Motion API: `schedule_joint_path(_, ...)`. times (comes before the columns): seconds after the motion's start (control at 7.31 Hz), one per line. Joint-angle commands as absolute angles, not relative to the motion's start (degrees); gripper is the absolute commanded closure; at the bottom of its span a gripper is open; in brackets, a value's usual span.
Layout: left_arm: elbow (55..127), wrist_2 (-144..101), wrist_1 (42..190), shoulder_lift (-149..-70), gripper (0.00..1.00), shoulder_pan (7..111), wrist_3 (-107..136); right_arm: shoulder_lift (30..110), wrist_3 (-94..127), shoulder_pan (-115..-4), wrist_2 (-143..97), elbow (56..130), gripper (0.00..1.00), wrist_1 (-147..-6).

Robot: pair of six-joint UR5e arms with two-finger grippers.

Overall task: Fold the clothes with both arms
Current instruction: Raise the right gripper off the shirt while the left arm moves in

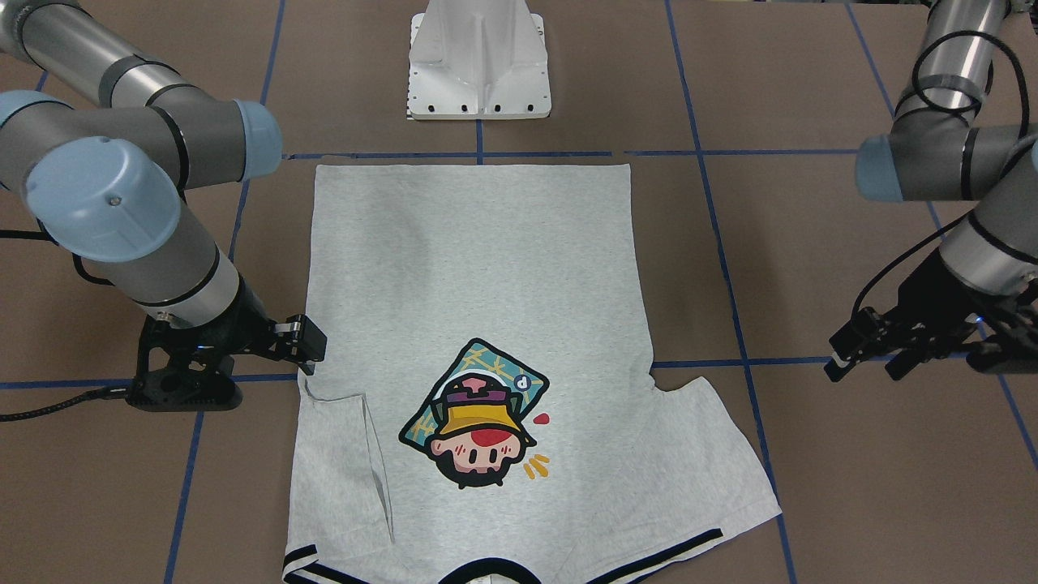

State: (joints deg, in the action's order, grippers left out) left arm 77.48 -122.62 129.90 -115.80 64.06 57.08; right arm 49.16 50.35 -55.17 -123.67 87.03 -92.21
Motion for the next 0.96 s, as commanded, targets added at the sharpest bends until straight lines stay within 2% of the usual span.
schedule_joint_path(0.0, 62.1, -113.77, 139.98, -123.02, 0.0, 62.23, 58.45, 52.36, 50.1, -57.3, -125.95, 94.09, 0.0, -97.43)
schedule_joint_path(0.14, 57.87, -111.12, 141.58, -125.74, 0.01, 61.7, 58.53, 54.56, 50.1, -57.3, -125.86, 97.18, 0.0, -97.91)
schedule_joint_path(0.68, 45.13, -96.89, 148.15, -133.14, 0.01, 51.97, 68.61, 54.67, 50.19, -56.6, -125.25, 97.56, 0.0, -97.91)
schedule_joint_path(0.82, 44.22, -96.25, 148.27, -133.59, 0.04, 51.42, 68.82, 54.58, 50.1, -56.51, -125.51, 97.65, 0.0, -97.91)
